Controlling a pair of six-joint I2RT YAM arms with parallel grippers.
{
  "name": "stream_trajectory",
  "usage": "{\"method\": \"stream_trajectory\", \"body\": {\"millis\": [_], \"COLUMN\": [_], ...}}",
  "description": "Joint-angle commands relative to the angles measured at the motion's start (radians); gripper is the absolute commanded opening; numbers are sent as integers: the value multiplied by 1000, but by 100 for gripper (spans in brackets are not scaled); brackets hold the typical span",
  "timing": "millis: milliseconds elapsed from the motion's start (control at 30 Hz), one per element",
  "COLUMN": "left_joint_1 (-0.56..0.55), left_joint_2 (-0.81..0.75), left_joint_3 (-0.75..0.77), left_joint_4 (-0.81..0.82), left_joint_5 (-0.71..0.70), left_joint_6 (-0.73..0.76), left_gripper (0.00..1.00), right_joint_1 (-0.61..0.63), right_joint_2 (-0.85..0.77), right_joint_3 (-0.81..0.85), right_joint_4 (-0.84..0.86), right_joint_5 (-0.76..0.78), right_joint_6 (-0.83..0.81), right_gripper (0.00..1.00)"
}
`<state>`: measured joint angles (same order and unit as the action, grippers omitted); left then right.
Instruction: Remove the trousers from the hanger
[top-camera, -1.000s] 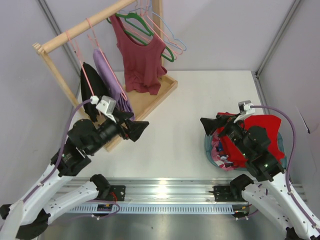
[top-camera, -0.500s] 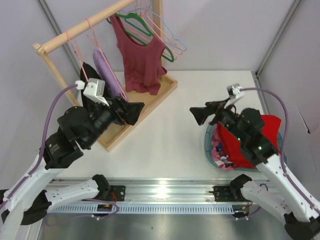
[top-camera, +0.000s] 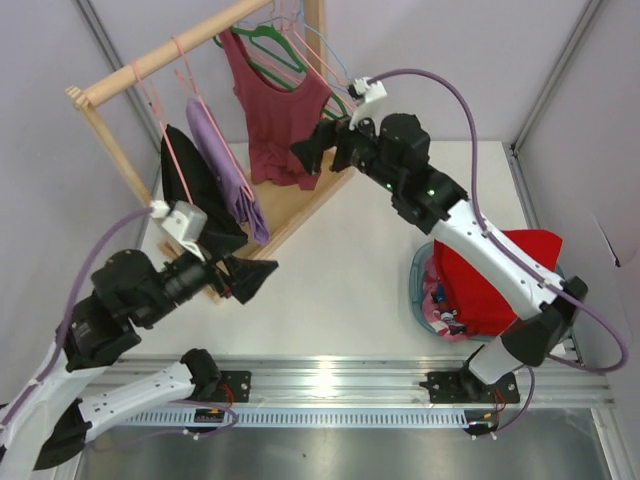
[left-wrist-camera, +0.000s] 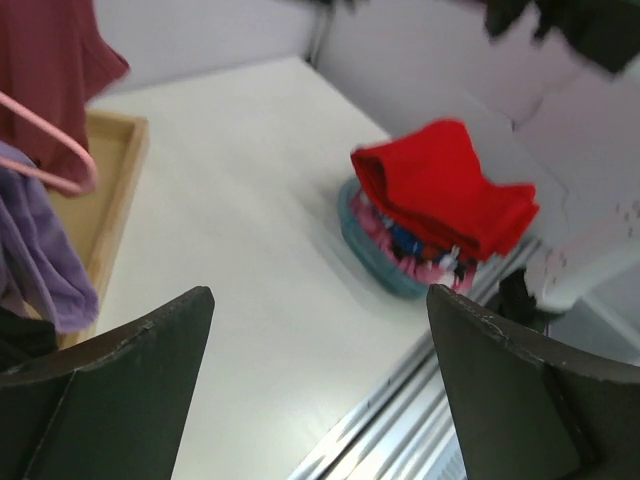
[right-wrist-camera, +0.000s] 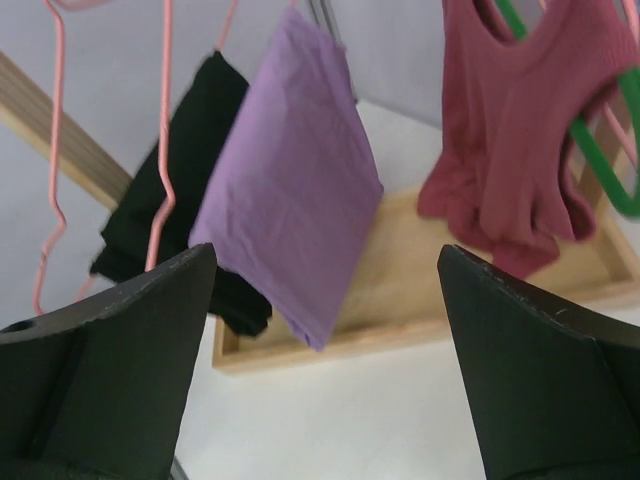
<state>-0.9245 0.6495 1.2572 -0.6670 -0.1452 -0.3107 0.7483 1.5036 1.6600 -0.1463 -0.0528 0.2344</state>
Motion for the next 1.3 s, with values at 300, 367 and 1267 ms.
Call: {"method": "stream_trajectory", "body": {"millis": [300,367,1267], "left_joint_1": [-4,-4,-4], "left_joint_2": [-189,-203,-340], "left_joint_3": [-280,-298,-395], "left_joint_4": [-23,-32,-43], "left_joint_5": [121,121,108], "left_joint_6": [13,10,-27], "left_gripper": [99,99,100], "right_joint_1": [224,258,296], "right_joint_2": [412,467,738], "right_joint_3": [535,599,874], "right_joint_4": [-45,-49,-99], "right_joint_5": [204,246,387], "right_joint_6": [-133,-179,-262], "right_gripper": [99,99,47]}}
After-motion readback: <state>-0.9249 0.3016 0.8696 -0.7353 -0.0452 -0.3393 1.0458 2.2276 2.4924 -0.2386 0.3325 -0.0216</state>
